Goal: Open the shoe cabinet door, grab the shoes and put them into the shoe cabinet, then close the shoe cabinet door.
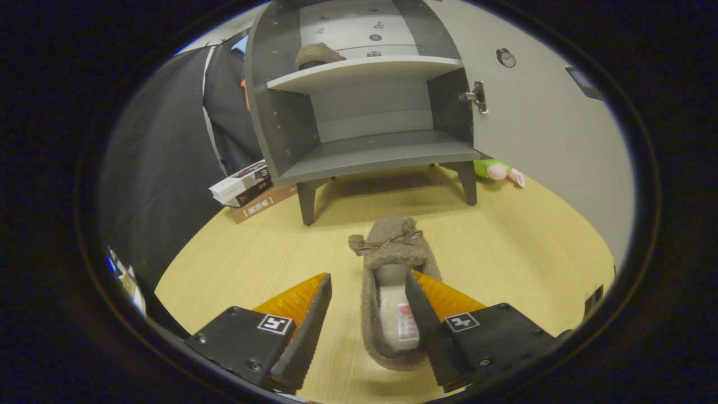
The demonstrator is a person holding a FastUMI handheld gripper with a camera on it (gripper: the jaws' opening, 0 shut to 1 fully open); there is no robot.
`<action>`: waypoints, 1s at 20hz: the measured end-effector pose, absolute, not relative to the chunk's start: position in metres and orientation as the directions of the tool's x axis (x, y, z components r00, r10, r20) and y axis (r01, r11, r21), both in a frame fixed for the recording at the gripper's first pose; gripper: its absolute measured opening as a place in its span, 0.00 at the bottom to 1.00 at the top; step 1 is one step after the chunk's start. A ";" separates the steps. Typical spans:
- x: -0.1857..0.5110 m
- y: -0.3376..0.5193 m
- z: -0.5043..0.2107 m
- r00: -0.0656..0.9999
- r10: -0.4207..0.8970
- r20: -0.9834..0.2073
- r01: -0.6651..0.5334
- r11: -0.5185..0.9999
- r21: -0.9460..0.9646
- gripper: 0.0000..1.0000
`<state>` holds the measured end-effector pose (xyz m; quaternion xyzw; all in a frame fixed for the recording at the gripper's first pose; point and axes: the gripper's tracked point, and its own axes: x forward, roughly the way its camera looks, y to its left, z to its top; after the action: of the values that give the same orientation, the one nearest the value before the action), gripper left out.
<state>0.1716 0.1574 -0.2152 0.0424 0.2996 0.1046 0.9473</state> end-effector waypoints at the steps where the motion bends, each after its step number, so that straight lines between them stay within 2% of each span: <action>1: 0.171 0.156 -0.219 0.790 0.212 -0.576 -0.159 0.977 0.142 0.79; 2: 0.168 0.155 -0.222 0.777 0.197 -0.597 -0.141 0.980 0.141 0.66; 4: 0.170 0.155 -0.224 0.776 0.176 -0.606 -0.105 0.983 0.151 0.54; 5: 0.173 0.154 -0.225 0.777 0.172 -0.606 -0.096 0.983 0.156 0.42; 7: 0.166 0.166 -0.223 0.754 0.238 -0.612 -0.109 0.964 0.241 0.18; 8: 0.166 0.165 -0.218 0.761 0.237 -0.604 -0.103 0.963 0.247 0.12; 10: 0.171 0.160 -0.216 0.777 0.236 -0.584 -0.107 0.963 0.246 0.08; 20: 0.142 0.166 -0.148 0.828 0.267 -0.494 -0.172 0.958 0.229 0.07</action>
<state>0.1418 0.1658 -0.1478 0.0876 0.2699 0.1154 0.9519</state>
